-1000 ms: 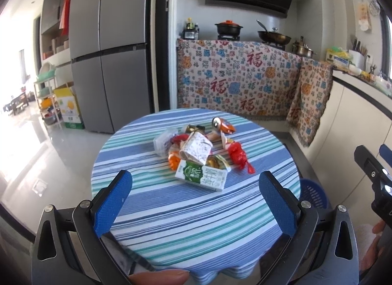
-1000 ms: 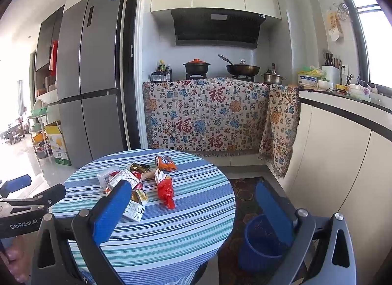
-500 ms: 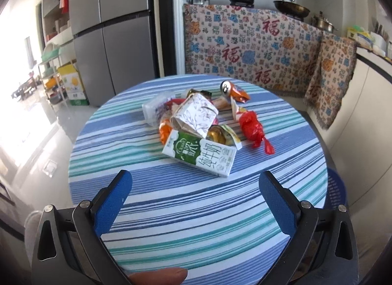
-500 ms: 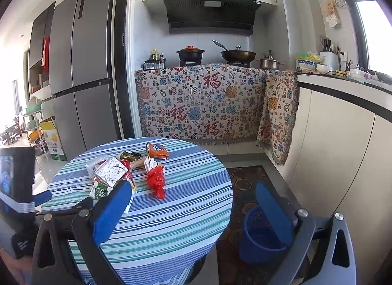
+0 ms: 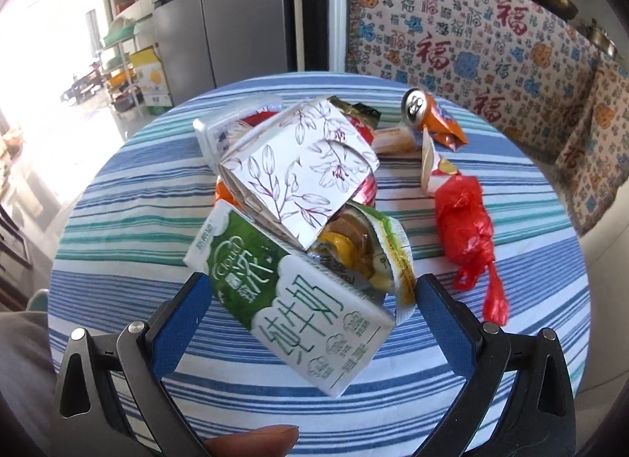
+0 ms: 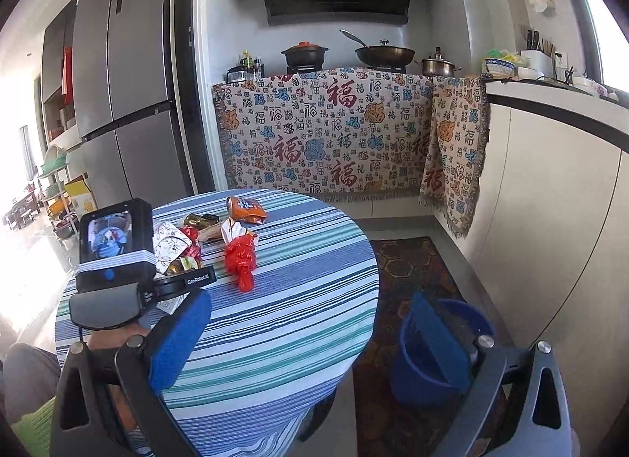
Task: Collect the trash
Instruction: 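Move the left tool to the milk carton while the right tool approaches the red bag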
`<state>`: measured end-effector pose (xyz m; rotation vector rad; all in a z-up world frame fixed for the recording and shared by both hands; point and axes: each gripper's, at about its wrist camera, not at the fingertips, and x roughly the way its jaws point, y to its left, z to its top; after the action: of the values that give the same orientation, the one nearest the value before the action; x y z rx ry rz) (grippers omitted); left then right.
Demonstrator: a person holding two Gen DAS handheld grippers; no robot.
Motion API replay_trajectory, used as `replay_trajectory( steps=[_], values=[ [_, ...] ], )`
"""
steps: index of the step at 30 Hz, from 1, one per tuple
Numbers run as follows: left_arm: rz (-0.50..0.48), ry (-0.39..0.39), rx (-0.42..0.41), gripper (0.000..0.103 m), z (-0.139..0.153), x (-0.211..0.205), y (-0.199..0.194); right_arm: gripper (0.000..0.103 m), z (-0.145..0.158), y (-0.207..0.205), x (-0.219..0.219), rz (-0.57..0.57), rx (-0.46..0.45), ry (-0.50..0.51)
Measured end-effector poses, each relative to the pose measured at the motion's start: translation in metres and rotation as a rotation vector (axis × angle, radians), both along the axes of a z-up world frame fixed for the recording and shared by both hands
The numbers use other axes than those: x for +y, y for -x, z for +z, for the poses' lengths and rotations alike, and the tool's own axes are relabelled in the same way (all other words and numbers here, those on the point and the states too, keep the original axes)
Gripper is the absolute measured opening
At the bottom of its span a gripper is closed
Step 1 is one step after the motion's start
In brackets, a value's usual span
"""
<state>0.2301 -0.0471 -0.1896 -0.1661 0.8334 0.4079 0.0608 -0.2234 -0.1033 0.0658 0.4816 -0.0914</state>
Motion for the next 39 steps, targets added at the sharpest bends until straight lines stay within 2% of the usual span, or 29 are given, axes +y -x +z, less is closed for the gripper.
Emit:
replay_trajectory(
  steps=[4,7,9,12,16,19,23,25,28,30,32,34,36,38,39],
  values=[
    [-0.034,-0.051,0.047,0.103,-0.009,0.0,0.008,0.103,-0.002,-0.003,-0.002,-0.006,0.004,-0.006],
    [-0.106,-0.072,0.1,0.103,-0.012,0.008,0.018,0.103,-0.002,-0.004,-0.001,-0.005,0.004,-0.01],
    [-0.152,-0.089,0.14,0.103,-0.013,0.018,0.026,0.103,-0.002,-0.005,0.002,0.0,0.008,-0.008],
    [-0.201,-0.101,0.158,0.103,-0.011,0.038,0.04,0.103,-0.004,-0.005,0.008,0.014,0.013,-0.003],
    [-0.232,-0.069,0.152,0.103,-0.011,0.061,0.052,0.103,-0.012,-0.018,0.01,0.047,0.047,-0.027],
    [-0.252,-0.038,0.144,0.103,-0.013,0.067,0.056,0.103,-0.03,-0.045,0.011,0.062,0.123,-0.003],
    [-0.297,0.08,0.094,0.103,-0.005,0.06,0.066,0.103,-0.056,-0.089,0.013,0.117,0.229,0.013],
    [-0.289,0.129,0.058,0.103,0.004,0.058,0.064,0.103,-0.062,-0.107,0.017,0.155,0.259,0.008],
    [-0.222,0.133,0.018,0.103,0.014,0.056,0.048,0.103,-0.066,-0.13,0.025,0.191,0.262,0.003],
    [-0.176,0.13,0.036,0.103,0.008,0.058,0.028,0.103,-0.066,-0.144,0.031,0.214,0.249,0.011],
    [-0.137,0.134,0.08,0.102,-0.004,0.06,0.013,0.095,-0.065,-0.158,0.035,0.225,0.238,0.024],
    [-0.121,0.147,0.107,0.103,-0.014,0.064,0.009,0.093,-0.065,-0.175,0.035,0.235,0.243,0.032],
    [-0.132,0.151,0.106,0.103,-0.014,0.066,0.01,0.092,-0.069,-0.196,0.039,0.27,0.274,0.028],
    [-0.146,0.117,0.113,0.103,-0.011,0.069,0.015,0.084,-0.078,-0.218,0.044,0.327,0.326,-0.009],
    [-0.159,0.105,0.118,0.103,-0.01,0.072,0.02,0.084,-0.085,-0.229,0.048,0.354,0.364,-0.027]
  ],
)
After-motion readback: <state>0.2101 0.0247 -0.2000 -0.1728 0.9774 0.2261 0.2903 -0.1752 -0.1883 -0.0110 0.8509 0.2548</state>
